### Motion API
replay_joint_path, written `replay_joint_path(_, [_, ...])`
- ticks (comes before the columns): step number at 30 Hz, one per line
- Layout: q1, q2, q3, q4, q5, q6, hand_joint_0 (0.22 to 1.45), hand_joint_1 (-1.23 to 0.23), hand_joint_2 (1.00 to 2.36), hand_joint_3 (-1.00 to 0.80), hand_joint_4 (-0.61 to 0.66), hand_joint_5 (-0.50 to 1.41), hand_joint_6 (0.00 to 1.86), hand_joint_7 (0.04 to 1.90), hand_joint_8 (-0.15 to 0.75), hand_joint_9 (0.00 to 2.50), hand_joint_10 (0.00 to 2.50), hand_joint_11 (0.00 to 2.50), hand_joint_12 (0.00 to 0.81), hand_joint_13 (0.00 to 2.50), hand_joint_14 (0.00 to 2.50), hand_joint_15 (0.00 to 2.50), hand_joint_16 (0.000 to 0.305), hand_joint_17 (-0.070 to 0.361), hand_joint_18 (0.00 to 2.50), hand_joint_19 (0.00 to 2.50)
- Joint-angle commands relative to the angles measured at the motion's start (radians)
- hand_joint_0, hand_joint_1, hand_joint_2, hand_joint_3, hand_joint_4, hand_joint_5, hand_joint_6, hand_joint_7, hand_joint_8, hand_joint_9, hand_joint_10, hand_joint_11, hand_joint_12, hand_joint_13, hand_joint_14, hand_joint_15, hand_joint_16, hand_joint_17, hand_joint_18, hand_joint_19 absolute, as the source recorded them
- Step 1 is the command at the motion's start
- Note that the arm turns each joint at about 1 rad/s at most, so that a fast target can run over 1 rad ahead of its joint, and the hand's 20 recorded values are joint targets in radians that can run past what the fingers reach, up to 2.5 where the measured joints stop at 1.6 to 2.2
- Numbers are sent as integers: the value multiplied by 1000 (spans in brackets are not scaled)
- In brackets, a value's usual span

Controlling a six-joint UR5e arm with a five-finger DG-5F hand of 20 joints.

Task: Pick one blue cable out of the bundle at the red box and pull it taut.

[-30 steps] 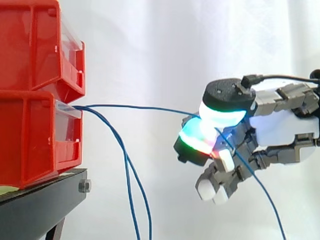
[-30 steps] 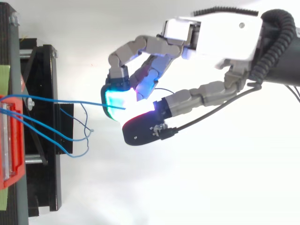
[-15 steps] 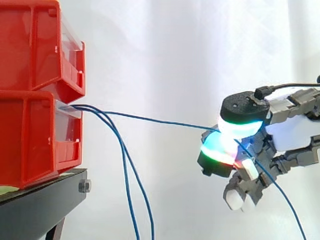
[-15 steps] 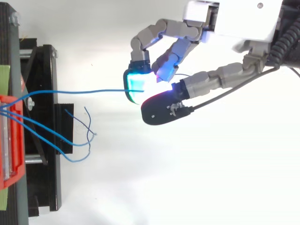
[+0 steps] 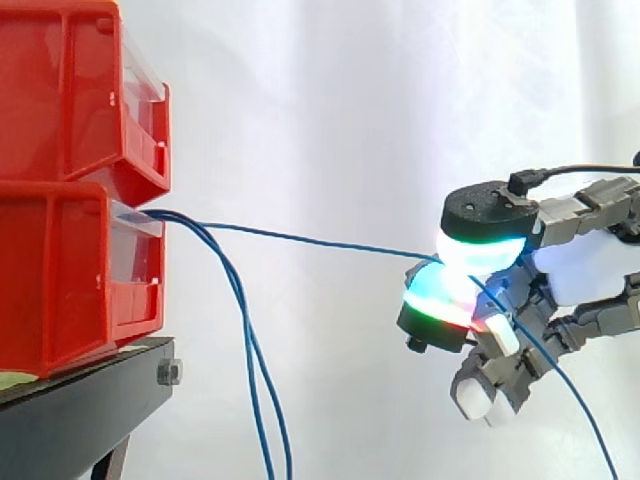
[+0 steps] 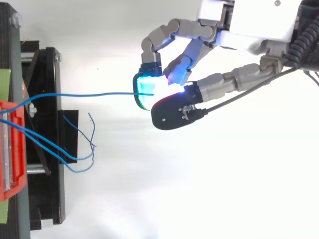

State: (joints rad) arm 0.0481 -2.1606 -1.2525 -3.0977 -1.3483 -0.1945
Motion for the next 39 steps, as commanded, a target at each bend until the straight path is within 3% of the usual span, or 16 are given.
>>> replay_joint_path(1, [-1,1,-1,1,0,-3,593,-746,1014,-119,90,-103,877,1168,216,1052,12,588,396,812,13,454,47,106,614,378])
replay_joint_path(39, [-1,-1,1,2,0,-3,594,-738,1015,-128,91,-108,886,1144,216,1034,10,599,401,802,13,463,48,108,617,373])
